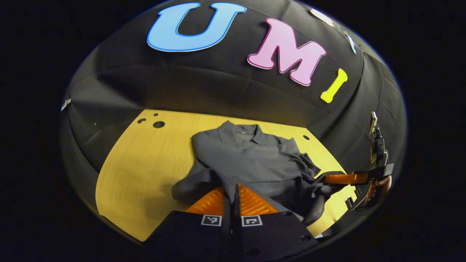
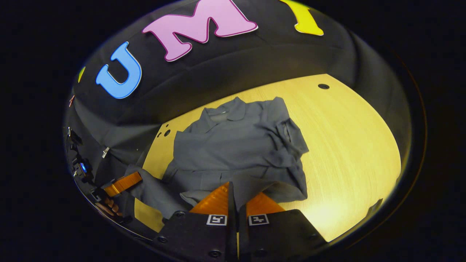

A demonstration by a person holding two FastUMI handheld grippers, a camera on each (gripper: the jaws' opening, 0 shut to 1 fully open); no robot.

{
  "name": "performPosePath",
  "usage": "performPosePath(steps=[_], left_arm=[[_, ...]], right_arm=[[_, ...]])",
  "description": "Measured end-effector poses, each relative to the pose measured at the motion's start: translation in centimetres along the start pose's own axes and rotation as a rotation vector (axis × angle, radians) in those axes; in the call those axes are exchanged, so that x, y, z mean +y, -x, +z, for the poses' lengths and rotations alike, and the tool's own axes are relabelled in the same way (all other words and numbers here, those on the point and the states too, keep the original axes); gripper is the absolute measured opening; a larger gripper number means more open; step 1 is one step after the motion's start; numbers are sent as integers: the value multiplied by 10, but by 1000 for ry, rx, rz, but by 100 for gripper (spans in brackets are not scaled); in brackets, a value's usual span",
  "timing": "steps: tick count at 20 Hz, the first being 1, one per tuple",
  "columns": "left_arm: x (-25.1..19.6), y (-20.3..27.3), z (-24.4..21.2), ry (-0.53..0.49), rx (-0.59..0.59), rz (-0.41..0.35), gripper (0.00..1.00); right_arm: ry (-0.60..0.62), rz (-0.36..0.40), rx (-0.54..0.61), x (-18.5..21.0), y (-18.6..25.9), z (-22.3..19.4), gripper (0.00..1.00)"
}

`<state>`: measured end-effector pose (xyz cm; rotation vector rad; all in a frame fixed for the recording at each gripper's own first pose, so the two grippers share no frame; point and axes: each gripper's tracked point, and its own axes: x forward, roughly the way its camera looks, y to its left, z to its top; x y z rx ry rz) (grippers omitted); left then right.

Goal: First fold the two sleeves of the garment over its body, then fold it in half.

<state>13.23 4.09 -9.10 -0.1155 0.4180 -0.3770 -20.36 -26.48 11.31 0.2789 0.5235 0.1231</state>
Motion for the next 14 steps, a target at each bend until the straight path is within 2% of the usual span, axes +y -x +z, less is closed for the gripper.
performPosePath(steps=[9,14], left_arm=[[13,-72,93,17,-110,5,5],[26,-118,129,8,-151,26,5]], right_arm=[[25,-10,-122,-13,-44,98,7],[48,-17,-174,-15,-77,145,7]])
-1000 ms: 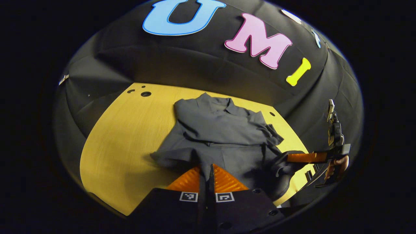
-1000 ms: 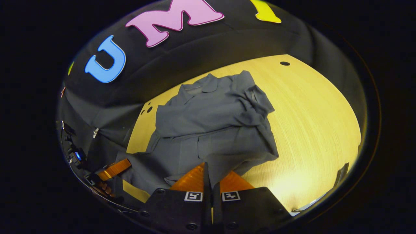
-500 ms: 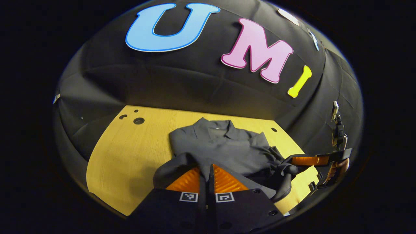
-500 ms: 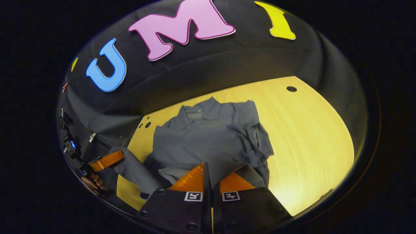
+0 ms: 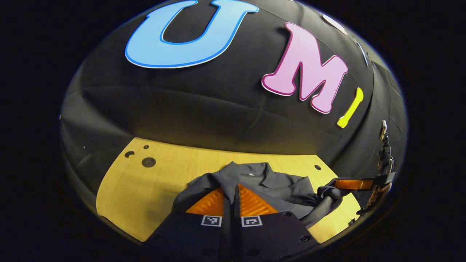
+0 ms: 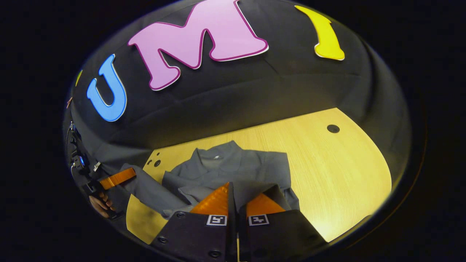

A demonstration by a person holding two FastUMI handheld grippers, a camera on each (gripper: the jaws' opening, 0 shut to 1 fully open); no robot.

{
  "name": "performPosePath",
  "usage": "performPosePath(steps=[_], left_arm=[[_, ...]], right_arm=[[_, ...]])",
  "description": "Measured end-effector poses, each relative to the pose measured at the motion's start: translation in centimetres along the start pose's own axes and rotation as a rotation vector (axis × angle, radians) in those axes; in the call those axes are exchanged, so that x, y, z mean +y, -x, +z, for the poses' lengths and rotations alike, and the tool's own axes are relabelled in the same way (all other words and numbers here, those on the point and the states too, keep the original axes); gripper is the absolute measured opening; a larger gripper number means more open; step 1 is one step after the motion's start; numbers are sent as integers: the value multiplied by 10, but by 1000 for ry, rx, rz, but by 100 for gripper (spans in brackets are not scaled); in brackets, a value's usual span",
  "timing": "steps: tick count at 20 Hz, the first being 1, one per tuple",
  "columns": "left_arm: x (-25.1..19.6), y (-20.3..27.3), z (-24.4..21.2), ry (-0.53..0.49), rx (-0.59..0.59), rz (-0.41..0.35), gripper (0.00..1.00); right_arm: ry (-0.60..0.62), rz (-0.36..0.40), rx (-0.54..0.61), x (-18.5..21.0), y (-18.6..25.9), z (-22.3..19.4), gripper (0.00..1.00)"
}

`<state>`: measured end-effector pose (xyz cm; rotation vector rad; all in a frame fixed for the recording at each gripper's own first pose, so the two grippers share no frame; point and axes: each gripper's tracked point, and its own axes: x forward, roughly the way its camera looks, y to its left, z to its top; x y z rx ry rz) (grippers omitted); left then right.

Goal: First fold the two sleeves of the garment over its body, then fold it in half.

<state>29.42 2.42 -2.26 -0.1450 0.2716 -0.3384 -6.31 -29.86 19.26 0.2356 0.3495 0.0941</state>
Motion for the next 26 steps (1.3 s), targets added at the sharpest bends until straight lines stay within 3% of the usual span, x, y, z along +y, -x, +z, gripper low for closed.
performPosePath(steps=[10,15,19,23,24,26], left_arm=[[50,-86,5,-3,-26,75,5],[62,-117,0,53,-36,79,5],[63,-137,-12,26,-14,91,5],[57,-131,-8,34,-24,98,12],[56,-127,-5,33,-26,97,18],[54,-119,2,16,-33,94,25]], right_arm=[[-46,-20,-62,-13,-93,59,7],[1,-45,-44,-19,-136,55,7],[28,-72,-22,-26,-160,43,7],[49,-97,25,-30,-164,27,20],[58,-102,31,-29,-159,27,19],[61,-94,28,-24,-150,30,50]])
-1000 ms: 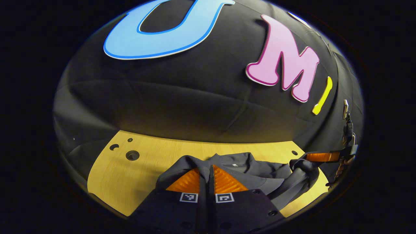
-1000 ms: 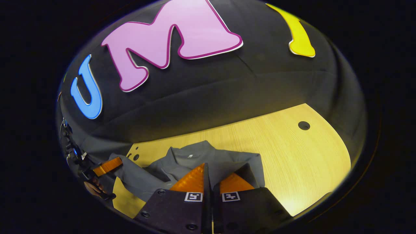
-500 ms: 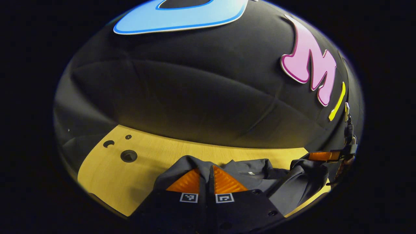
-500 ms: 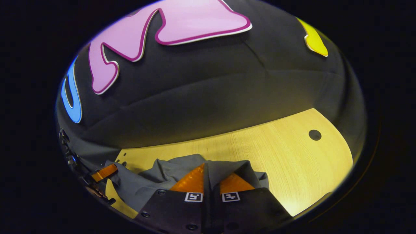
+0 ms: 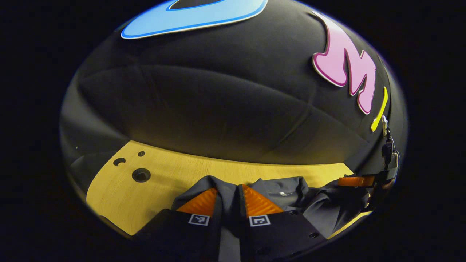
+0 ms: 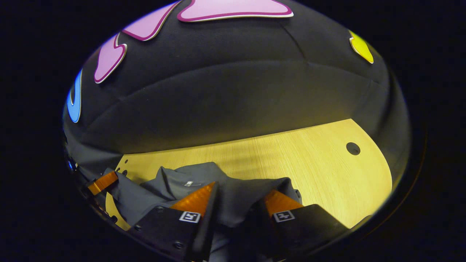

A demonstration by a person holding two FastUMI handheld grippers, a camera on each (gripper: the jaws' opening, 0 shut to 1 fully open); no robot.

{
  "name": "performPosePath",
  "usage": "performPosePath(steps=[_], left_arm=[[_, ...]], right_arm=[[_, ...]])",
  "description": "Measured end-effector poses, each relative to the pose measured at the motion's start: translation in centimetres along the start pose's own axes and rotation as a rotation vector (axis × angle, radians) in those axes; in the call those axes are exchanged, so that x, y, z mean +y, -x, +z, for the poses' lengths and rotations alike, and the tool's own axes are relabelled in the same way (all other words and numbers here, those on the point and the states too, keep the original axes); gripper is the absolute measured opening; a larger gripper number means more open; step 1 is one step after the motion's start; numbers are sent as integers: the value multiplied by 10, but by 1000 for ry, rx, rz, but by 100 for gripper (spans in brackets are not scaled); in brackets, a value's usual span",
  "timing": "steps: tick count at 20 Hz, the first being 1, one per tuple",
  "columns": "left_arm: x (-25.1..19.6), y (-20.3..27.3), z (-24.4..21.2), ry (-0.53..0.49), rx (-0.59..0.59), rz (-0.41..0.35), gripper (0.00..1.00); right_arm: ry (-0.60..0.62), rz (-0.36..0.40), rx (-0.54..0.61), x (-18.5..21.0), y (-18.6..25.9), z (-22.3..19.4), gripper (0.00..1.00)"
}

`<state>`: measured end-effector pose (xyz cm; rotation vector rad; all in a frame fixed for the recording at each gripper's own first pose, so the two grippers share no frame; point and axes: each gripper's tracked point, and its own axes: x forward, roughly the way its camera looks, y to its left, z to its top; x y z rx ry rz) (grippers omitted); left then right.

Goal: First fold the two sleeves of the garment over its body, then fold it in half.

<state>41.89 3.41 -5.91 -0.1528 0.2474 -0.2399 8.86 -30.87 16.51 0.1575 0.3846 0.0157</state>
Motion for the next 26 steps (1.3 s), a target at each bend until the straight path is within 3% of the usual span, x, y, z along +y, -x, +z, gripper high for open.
performPosePath(steps=[1,2,3,4,5,6,7,8,11,20,23,26], left_arm=[[3,5,8,-26,-12,12,21],[4,13,17,-51,-31,23,30],[2,19,29,-70,-55,20,39],[-3,31,40,-82,-77,13,64],[-6,44,51,-93,-99,16,60],[-7,57,59,-102,-118,22,77],[-8,71,67,-110,-134,32,77],[-10,86,73,-114,-152,41,91],[-17,144,85,-128,-191,94,96],[-42,321,83,-118,-326,191,95],[-35,365,72,-106,-367,245,95],[-35,391,48,-120,-376,247,94]], right_arm=[[-9,15,-5,5,6,2,63],[-12,27,-5,9,14,5,60],[-3,29,-5,8,20,5,73],[15,20,-17,5,31,9,87],[40,6,-36,3,39,13,100],[64,-3,-52,2,51,17,99],[84,-11,-67,1,64,19,99],[95,-18,-85,2,77,22,99],[96,-25,-164,8,122,32,99],[109,-58,-348,12,264,28,99],[102,-65,-348,14,298,4,98],[71,-49,-326,22,322,-31,99]])
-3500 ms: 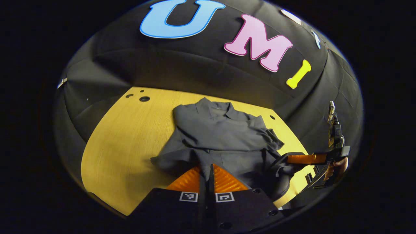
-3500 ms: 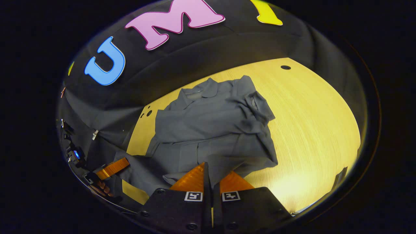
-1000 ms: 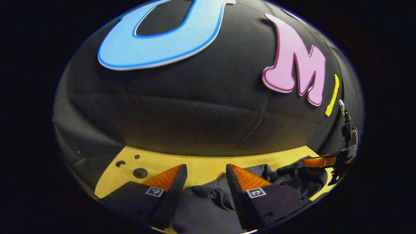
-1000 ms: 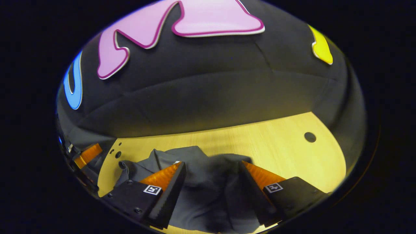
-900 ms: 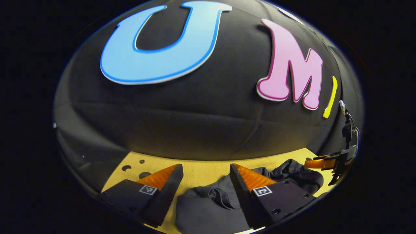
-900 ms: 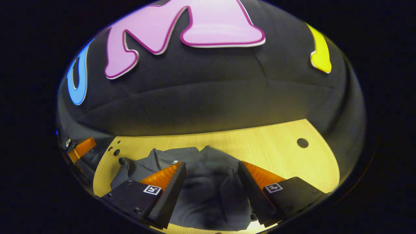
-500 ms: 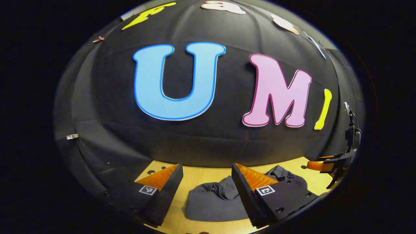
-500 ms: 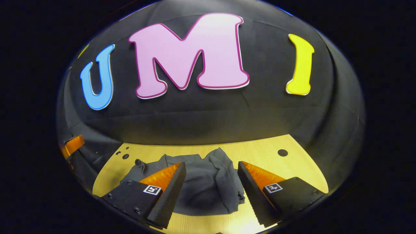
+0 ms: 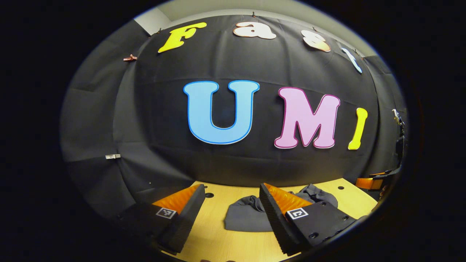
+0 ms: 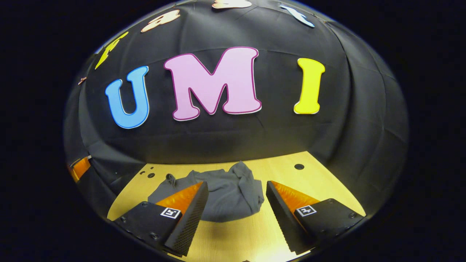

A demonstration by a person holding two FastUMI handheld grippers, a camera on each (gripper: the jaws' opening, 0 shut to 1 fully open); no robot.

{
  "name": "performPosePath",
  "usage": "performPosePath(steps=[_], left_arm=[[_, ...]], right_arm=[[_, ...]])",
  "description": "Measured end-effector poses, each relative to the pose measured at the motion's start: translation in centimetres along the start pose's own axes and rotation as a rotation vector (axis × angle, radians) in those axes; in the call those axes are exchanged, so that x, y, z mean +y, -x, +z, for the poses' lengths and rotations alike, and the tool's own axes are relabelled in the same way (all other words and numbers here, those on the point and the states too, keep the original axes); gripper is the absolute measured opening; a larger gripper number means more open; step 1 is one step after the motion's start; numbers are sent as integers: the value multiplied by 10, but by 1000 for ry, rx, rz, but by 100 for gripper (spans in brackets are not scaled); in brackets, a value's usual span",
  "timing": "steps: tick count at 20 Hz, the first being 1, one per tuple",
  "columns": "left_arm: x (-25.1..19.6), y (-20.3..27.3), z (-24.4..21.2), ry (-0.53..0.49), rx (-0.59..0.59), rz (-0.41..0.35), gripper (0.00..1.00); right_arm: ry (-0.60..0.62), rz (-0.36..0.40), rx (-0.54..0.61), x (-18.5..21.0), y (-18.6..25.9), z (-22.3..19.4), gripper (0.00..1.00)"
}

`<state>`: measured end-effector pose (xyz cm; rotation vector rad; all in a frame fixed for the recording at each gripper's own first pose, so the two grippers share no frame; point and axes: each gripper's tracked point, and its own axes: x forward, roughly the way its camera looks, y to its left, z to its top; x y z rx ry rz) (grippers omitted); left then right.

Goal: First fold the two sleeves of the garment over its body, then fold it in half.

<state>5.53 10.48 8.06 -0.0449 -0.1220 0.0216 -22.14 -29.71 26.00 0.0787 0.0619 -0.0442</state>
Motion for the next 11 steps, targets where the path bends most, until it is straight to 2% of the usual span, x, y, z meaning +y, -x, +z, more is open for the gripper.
performPosePath(steps=[5,6,7,11], left_arm=[[1,30,-28,-23,24,-2,95],[-2,34,-34,-20,35,-9,92],[-6,38,-40,-17,49,-19,94],[-15,49,-48,-36,45,-58,94]], right_arm=[[41,6,37,12,42,-47,98],[50,8,47,15,47,-55,99],[53,12,61,19,51,-63,99],[27,30,108,32,69,-88,99]])
